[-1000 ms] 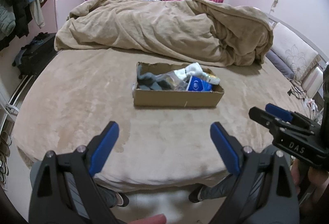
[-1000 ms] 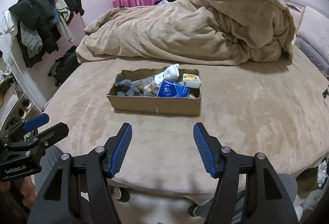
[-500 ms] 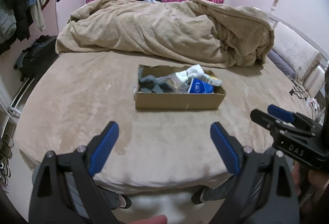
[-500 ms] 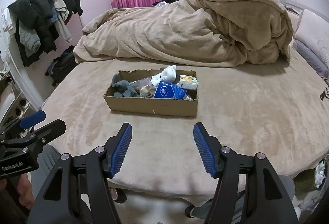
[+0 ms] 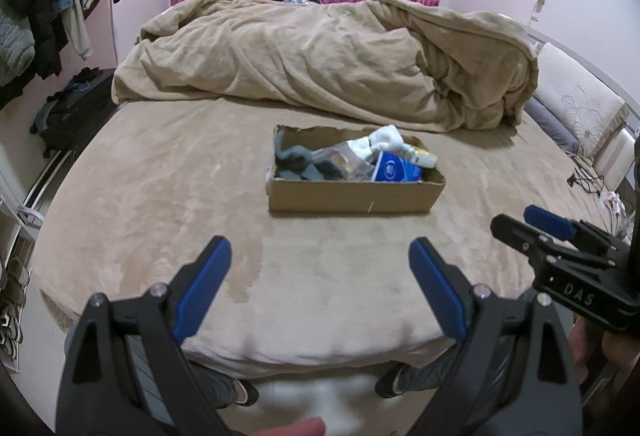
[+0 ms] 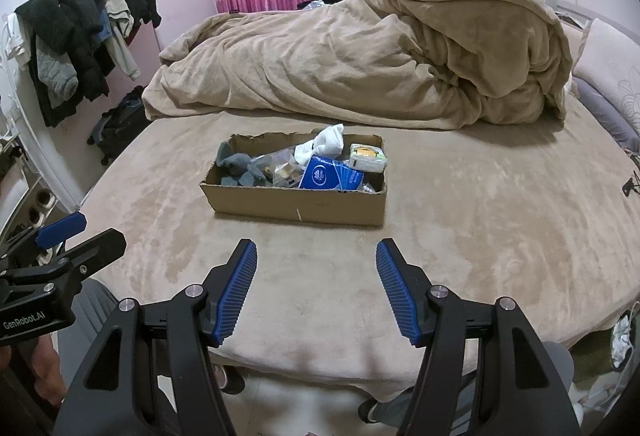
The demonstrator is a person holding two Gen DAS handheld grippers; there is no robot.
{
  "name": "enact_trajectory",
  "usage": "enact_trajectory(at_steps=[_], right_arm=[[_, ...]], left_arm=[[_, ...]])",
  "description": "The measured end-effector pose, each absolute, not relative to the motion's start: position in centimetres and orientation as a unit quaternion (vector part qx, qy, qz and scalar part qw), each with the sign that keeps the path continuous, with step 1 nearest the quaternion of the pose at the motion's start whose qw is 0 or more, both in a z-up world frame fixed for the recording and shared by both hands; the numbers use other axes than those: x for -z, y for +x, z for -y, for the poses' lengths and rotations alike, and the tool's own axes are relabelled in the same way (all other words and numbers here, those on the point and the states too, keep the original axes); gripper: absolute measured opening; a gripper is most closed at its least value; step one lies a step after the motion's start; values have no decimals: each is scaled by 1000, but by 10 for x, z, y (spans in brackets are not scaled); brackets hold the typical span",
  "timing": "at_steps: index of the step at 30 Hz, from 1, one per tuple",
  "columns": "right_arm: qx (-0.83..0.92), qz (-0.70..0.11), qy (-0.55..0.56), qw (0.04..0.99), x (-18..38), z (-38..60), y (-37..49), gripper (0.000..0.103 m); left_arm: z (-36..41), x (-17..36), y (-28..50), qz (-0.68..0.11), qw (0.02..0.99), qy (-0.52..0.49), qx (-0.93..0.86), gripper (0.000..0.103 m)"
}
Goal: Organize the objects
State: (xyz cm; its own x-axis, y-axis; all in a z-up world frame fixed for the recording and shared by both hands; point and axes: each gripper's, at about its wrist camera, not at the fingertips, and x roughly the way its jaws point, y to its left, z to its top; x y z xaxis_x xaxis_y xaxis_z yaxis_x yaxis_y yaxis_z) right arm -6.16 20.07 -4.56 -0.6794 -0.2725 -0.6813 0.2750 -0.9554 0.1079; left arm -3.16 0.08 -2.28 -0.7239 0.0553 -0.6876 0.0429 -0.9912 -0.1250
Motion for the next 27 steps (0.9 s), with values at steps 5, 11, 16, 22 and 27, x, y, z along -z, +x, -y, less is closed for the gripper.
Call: enact_trajectory(at_steps=[5,11,16,22,27], right_arm=[[915,-1,374,151,47,-201,-62,65],[915,1,375,151,48,-201,-62,65],[914,5,377,153,49,-201,-63,65],[913,6,379,153,48,-200,-63,65],[912,5,380,153,48,-200,-63,65]], left_arm=[[0,23,-32,67,2,-373,-926,92],[1,25,-32,67,1,-372,-926,92],[1,25,-32,66,1,-373,-925,92],[2,25,-32,66,1,-372,-926,92],[2,25,-32,66,1,-373,-926,92]])
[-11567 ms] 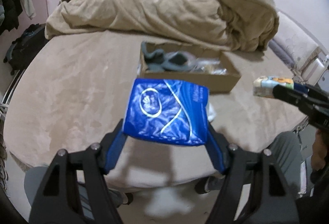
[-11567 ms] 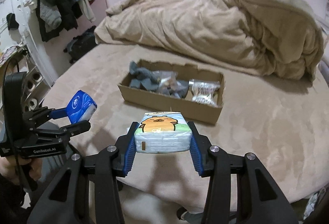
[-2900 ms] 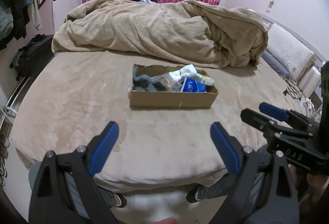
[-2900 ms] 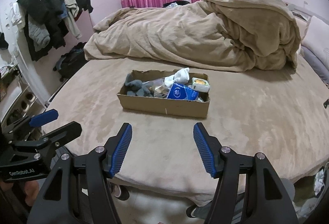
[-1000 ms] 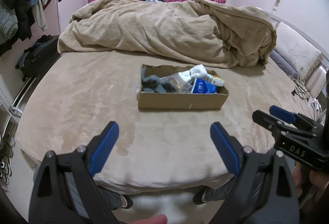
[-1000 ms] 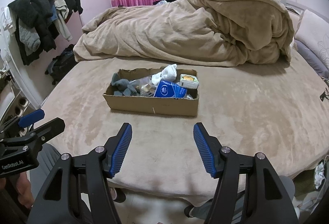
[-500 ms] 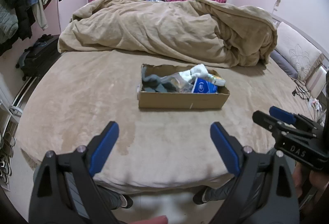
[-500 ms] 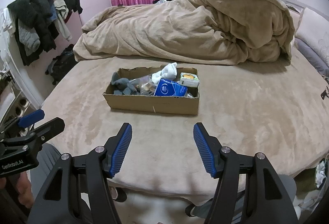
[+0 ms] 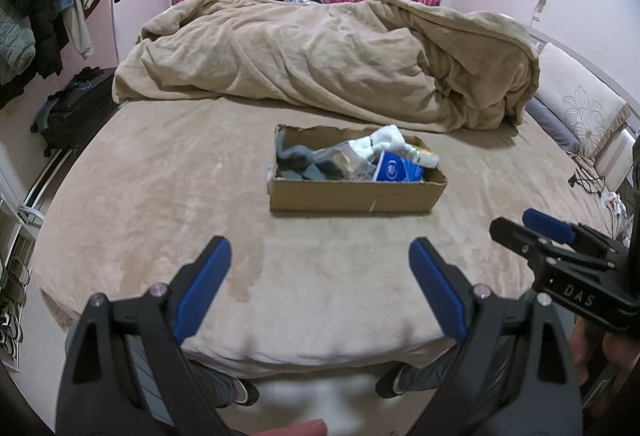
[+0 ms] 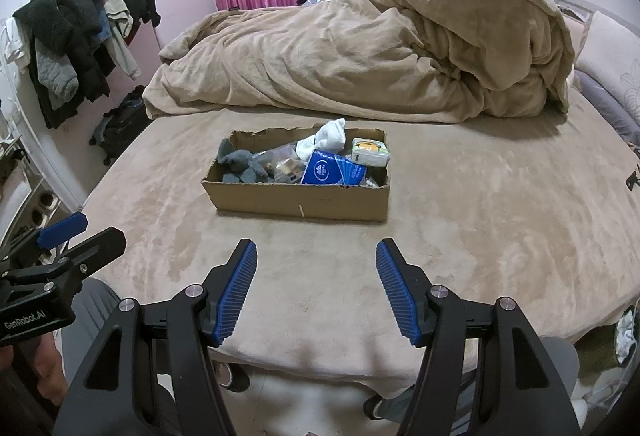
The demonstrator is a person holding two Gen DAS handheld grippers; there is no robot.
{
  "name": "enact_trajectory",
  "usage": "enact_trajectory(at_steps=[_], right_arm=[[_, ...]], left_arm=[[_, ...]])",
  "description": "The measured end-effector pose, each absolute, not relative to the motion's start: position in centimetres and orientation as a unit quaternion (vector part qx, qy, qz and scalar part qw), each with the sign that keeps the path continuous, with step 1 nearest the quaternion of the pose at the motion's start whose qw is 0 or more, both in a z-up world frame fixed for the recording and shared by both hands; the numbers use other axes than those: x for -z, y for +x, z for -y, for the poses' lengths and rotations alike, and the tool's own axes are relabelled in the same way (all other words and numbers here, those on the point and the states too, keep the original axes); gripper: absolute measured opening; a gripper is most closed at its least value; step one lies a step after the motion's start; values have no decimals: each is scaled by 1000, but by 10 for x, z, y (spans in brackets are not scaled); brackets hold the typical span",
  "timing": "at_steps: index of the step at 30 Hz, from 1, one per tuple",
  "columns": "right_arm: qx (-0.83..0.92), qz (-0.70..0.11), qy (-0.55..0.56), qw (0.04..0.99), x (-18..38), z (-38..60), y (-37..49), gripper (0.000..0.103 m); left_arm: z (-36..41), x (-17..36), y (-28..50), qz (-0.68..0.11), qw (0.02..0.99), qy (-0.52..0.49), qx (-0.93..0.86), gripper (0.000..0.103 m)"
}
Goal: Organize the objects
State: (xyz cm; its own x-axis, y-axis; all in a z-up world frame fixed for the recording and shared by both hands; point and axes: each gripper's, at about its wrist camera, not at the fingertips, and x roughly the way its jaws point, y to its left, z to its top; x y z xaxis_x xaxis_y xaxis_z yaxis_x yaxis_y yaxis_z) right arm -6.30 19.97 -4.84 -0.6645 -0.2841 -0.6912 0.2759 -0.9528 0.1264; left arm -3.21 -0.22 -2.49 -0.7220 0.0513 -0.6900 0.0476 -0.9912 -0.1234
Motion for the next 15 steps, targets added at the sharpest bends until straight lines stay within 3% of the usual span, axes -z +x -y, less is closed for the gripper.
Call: enact_trajectory(at_steps=[15], right_arm=[[909,0,387,156,52,-197,-64,65]], left_arm=[[3,25,-34,66,-1,-376,-924,92]])
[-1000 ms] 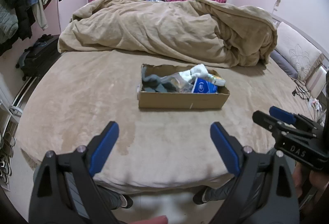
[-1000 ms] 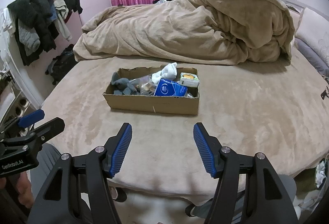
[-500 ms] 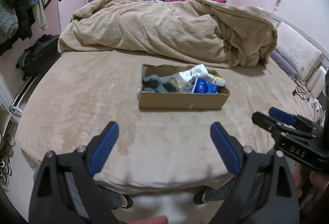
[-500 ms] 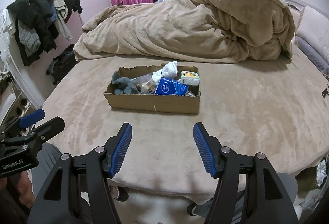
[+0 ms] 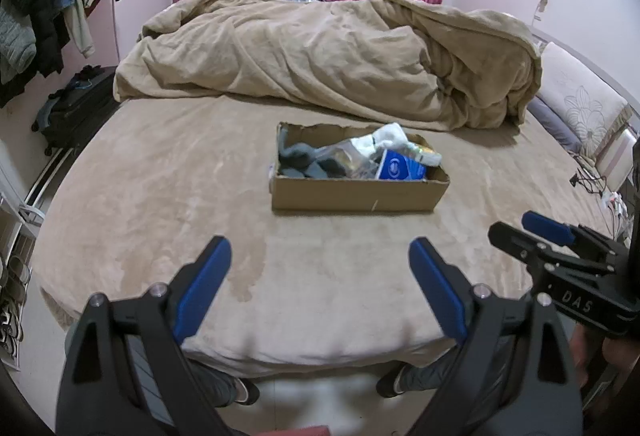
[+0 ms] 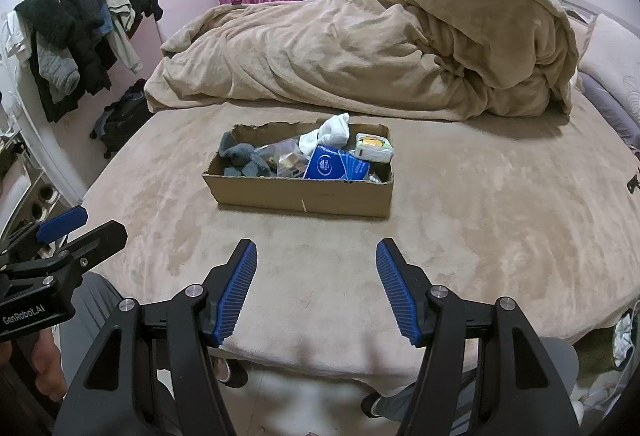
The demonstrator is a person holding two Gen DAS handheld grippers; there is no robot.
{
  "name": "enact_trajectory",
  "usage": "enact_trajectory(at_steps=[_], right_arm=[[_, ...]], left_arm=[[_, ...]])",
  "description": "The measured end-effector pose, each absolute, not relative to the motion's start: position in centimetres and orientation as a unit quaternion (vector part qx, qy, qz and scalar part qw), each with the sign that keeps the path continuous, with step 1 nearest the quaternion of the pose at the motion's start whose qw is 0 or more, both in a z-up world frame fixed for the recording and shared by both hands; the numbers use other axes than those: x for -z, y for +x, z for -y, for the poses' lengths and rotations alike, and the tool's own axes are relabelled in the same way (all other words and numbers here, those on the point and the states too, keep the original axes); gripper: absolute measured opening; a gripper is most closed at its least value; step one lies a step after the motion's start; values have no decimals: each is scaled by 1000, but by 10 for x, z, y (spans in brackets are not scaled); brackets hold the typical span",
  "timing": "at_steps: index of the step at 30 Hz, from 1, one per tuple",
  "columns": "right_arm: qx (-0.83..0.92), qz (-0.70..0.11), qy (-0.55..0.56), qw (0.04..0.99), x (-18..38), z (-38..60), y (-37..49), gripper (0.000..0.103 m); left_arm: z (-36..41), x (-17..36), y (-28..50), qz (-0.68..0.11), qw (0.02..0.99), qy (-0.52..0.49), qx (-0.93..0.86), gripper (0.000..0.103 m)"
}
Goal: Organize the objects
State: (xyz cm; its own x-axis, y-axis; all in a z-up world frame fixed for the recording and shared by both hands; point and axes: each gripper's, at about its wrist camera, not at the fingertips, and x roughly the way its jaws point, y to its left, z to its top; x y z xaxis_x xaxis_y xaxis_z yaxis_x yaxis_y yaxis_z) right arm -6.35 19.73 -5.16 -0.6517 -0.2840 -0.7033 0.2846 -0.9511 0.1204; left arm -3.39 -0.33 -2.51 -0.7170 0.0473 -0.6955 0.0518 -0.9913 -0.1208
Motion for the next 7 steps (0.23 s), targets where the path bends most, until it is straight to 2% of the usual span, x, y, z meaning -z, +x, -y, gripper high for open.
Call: enact_trajectory(at_steps=[7], right_arm=[[905,-5,395,157,57,-197,-69,65]], left_arm=[[3,34,-41,-62,-7,380,923,92]])
